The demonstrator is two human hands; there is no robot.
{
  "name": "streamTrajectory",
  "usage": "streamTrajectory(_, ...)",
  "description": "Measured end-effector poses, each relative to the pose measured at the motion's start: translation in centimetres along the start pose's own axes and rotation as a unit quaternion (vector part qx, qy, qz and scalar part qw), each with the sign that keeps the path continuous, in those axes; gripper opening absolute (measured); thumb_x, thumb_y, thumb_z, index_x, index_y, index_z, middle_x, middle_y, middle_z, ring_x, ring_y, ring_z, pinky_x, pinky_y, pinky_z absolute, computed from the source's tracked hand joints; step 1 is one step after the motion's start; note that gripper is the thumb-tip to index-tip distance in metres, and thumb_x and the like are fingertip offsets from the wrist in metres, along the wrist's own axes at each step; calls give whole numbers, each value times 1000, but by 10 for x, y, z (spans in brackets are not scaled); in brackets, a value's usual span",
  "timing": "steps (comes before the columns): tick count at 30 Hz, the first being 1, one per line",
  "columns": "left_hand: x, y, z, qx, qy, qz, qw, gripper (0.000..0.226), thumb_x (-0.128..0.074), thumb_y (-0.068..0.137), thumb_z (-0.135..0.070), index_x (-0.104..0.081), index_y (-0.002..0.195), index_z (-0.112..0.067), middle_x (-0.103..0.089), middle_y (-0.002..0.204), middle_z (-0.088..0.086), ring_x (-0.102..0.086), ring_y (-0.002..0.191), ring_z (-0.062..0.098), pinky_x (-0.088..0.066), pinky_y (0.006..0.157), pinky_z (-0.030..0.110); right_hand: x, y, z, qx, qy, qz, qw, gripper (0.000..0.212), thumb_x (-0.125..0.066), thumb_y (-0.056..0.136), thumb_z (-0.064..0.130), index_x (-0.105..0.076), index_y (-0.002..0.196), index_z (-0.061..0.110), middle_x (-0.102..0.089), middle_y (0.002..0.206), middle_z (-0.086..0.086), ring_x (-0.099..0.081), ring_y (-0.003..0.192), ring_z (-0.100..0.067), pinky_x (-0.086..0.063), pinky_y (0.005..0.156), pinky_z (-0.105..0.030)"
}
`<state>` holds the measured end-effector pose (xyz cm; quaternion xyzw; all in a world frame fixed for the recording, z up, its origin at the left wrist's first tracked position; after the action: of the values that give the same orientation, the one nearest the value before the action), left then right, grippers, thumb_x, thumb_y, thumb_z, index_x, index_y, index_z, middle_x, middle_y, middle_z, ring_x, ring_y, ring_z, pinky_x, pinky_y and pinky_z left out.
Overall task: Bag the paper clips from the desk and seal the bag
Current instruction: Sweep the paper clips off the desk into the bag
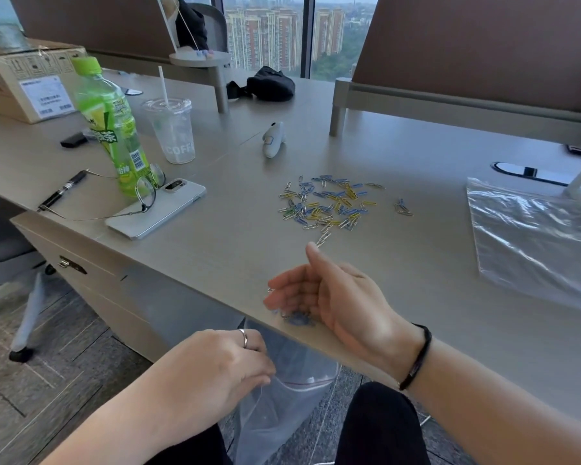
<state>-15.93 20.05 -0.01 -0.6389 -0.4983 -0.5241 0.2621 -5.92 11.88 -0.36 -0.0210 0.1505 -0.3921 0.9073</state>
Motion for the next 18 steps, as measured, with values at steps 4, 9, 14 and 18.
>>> streamTrajectory(4,-2,0,3,7,-8,-1,1000,22,-52,94,-43,-72,91,-34,-63,90,-18,-61,71,-1,-51,60,21,-20,-10,-9,-25,9,38,999,66,-32,101,46,-70,101,-8,-70,101,-32,-67,94,-34,-50,98,-43)
streamTrajectory(9,-3,1,5,15,-21,-10,1000,22,-52,96,-42,-73,96,-34,-61,93,-18,-63,70,3,-54,59,24,-1,-3,6,19,47,-10,999,66,-33,100,46,-71,99,-8,-71,99,-32,-68,100,-41,-49,100,-48)
streamTrajectory(14,-2,1,3,10,-11,-14,1000,23,-51,95,-40,-73,95,-32,-61,92,-17,-63,69,4,-53,56,23,35,13,14,54,29,-88,994,66,-29,102,49,-72,101,-2,-74,100,-22,-70,101,-31,-48,103,-46)
streamTrajectory(18,-1,2,-1,-1,-7,-8,1000,23,-53,95,-38,-75,94,-31,-61,91,-17,-62,71,1,-51,59,21,36,28,17,68,-37,-100,992,65,-27,102,54,-74,100,9,-76,103,-9,-70,104,-20,-45,106,-43)
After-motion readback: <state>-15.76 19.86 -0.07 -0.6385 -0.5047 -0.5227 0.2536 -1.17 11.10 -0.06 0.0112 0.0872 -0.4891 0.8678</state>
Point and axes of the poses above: each hand's wrist, its own y-axis towards the middle knuckle, its own x-axis out of the back of the hand, z = x × y, the point moved 9 cm from there along y, towards the middle knuckle
